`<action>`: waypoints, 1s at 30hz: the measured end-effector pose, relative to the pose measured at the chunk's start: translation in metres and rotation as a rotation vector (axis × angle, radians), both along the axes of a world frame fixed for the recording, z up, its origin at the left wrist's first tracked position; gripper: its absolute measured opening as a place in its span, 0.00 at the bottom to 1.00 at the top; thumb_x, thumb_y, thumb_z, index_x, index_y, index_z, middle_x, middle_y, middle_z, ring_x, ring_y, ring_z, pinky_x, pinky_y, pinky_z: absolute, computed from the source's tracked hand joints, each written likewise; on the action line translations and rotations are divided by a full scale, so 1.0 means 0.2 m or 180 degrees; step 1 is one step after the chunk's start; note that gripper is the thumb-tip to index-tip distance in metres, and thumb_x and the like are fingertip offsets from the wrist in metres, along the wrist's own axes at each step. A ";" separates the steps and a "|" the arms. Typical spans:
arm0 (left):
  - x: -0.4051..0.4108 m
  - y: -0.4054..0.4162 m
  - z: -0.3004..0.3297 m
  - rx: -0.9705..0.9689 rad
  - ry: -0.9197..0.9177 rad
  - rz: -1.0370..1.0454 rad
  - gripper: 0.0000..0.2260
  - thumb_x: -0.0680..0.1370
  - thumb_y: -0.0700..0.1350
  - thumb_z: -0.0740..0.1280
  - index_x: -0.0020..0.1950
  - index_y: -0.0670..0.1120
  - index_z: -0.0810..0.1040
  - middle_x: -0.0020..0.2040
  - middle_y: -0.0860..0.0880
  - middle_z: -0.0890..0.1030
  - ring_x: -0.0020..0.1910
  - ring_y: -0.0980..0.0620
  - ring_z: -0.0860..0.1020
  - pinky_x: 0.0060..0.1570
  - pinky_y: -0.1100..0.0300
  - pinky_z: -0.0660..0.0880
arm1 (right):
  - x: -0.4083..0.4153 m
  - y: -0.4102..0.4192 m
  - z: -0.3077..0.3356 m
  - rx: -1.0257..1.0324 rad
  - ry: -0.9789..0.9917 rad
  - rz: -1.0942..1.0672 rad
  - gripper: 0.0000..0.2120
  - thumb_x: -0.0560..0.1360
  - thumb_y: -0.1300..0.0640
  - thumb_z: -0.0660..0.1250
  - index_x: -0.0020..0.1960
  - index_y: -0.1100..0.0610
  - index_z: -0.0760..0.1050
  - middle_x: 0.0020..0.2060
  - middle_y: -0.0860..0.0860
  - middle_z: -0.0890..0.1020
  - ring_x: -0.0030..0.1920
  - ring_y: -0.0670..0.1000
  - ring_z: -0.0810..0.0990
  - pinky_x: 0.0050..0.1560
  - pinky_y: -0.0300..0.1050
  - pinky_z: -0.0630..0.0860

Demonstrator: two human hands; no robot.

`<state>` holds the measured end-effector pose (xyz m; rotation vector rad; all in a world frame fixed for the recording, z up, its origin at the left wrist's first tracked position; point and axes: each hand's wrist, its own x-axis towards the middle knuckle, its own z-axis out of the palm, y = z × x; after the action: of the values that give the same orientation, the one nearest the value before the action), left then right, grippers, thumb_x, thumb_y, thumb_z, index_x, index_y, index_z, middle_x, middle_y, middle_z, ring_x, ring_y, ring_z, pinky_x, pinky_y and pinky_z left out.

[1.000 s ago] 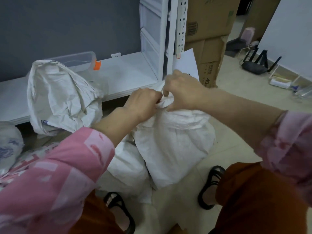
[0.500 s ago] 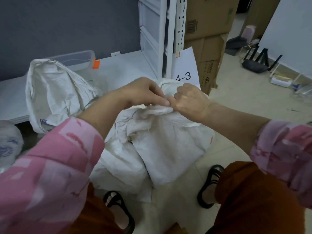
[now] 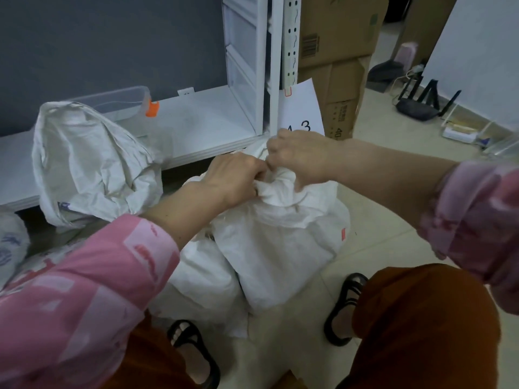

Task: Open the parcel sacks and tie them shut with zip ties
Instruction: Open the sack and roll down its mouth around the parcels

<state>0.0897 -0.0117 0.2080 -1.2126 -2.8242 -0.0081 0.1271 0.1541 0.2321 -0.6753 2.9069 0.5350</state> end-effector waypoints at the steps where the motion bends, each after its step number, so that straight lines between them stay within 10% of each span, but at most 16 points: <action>1: -0.01 -0.02 -0.01 0.0083 0.0003 0.0036 0.07 0.70 0.43 0.66 0.38 0.53 0.69 0.38 0.52 0.74 0.40 0.47 0.71 0.37 0.57 0.65 | 0.00 0.00 -0.02 0.0012 0.0063 0.0109 0.19 0.69 0.46 0.73 0.55 0.53 0.75 0.53 0.49 0.73 0.56 0.52 0.67 0.47 0.42 0.65; 8: 0.00 -0.07 -0.05 0.0384 -0.0168 -0.0216 0.07 0.69 0.41 0.68 0.39 0.49 0.71 0.37 0.52 0.75 0.38 0.48 0.72 0.36 0.58 0.63 | 0.01 0.03 -0.12 -0.0060 0.0575 0.0615 0.29 0.67 0.50 0.74 0.64 0.55 0.69 0.50 0.52 0.74 0.51 0.54 0.70 0.45 0.46 0.64; 13: 0.02 -0.08 -0.09 0.0691 -0.0209 0.0063 0.06 0.69 0.41 0.69 0.39 0.46 0.72 0.36 0.52 0.74 0.38 0.48 0.72 0.35 0.58 0.63 | 0.00 0.05 -0.19 0.0427 0.1060 0.0946 0.10 0.56 0.65 0.74 0.27 0.56 0.73 0.25 0.50 0.73 0.31 0.54 0.74 0.31 0.42 0.67; 20: 0.15 0.04 -0.24 0.1006 -0.0377 0.0962 0.10 0.73 0.42 0.66 0.46 0.44 0.65 0.39 0.46 0.74 0.39 0.43 0.75 0.36 0.54 0.69 | 0.05 0.07 -0.24 -0.0548 0.1903 -0.0333 0.21 0.45 0.63 0.74 0.23 0.55 0.61 0.15 0.50 0.66 0.21 0.51 0.56 0.28 0.38 0.54; 30: -0.05 0.19 0.06 0.1264 -0.2946 0.1250 0.15 0.67 0.50 0.78 0.46 0.43 0.82 0.33 0.48 0.78 0.29 0.57 0.73 0.28 0.68 0.72 | 0.10 0.15 -0.36 -0.1585 0.2540 -0.0799 0.11 0.50 0.66 0.68 0.25 0.59 0.67 0.17 0.53 0.67 0.21 0.51 0.58 0.26 0.37 0.54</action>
<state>0.0804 0.0262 0.2202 -0.6248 -3.4445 -1.3498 0.1477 0.1840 0.1596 -0.1099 3.8564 0.0221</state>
